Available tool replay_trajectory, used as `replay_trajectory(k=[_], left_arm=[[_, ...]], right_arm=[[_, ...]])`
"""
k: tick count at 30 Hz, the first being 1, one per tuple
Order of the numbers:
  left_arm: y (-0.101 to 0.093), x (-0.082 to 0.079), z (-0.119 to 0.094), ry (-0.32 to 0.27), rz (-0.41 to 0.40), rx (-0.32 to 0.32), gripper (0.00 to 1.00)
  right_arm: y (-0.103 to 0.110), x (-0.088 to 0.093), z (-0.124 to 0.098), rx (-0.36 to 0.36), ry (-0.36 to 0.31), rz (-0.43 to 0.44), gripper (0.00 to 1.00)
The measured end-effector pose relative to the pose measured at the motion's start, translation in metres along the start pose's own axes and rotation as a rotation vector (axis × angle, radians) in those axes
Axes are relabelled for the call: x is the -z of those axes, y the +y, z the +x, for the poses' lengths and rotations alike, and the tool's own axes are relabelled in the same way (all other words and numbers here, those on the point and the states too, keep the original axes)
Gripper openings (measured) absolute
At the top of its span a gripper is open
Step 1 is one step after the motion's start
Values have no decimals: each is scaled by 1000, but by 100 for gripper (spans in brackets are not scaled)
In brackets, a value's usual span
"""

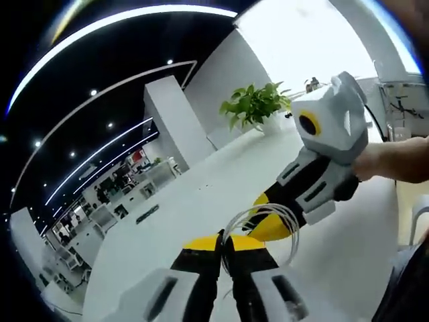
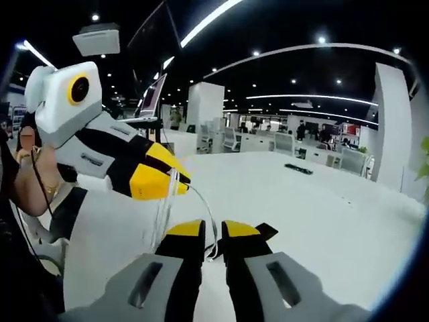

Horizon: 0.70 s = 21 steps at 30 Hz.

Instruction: Peel open the Velcro strap on the desktop, arrange the wired earphones neatly onto it, and close the Velcro strap to secure them.

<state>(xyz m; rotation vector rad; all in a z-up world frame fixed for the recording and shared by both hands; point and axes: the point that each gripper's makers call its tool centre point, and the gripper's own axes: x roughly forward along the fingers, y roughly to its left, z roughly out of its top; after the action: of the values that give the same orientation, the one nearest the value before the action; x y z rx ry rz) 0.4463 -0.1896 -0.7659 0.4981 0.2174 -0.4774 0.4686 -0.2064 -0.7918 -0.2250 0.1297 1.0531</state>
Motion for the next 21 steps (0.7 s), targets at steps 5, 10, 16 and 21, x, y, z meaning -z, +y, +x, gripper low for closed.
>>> replay_trajectory(k=[5, 10, 16, 21], left_arm=[[-2, 1, 0, -6, 30, -3, 8], [-3, 2, 0, -1, 65, -12, 8], [-1, 4, -1, -6, 134, -40, 8], [1, 5, 1, -5, 195, -77, 8]], right_arm=[[0, -3, -1, 6, -4, -5, 6], [4, -4, -3, -6, 5, -5, 5], [8, -9, -8, -10, -4, -18, 5], [14, -16, -11, -16, -18, -49, 5]])
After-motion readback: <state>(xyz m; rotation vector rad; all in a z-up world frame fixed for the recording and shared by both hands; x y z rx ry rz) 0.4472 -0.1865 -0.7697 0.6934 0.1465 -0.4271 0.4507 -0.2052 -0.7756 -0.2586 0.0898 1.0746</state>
